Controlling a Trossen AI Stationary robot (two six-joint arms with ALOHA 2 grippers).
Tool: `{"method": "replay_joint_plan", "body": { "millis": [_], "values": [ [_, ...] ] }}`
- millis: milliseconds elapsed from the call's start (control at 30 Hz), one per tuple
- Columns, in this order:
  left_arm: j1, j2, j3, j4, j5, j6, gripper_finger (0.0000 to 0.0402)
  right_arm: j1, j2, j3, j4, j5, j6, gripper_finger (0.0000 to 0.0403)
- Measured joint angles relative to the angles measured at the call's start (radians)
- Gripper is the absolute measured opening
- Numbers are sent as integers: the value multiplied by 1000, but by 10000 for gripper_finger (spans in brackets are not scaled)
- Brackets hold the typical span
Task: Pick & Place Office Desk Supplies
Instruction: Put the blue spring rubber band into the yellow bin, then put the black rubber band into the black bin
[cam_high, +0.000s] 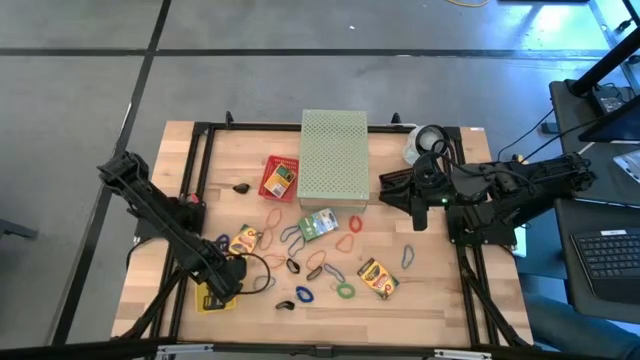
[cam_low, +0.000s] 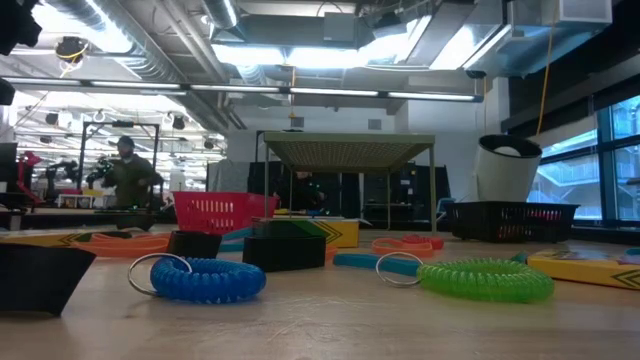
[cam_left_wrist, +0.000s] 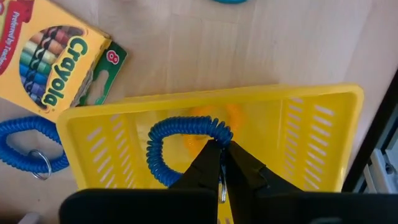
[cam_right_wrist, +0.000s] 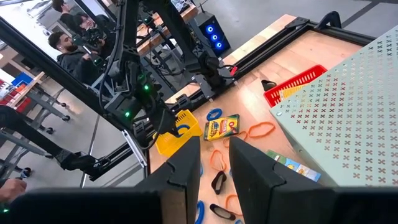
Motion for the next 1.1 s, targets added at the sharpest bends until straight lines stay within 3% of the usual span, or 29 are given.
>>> {"method": "replay_joint_plan", "body": {
  "millis": [233,567,767,967,1100],
  "values": [
    [0,0,0,0,10,-2,82,0,0,0,0,-4,0,86],
    [31,-6,0,1,173,-82,178,0,0,0,0,-30,-26,86],
    [84,-84,0,101,89,-141,185,0,0,0,0,-63,-55,86],
    [136,-171,49,117,82,-127,171,0,0,0,0,-82,-97,86],
    [205,-197,101,-8,-60,-85,158,0,0,0,0,-75,-117,86]
  ]
}}
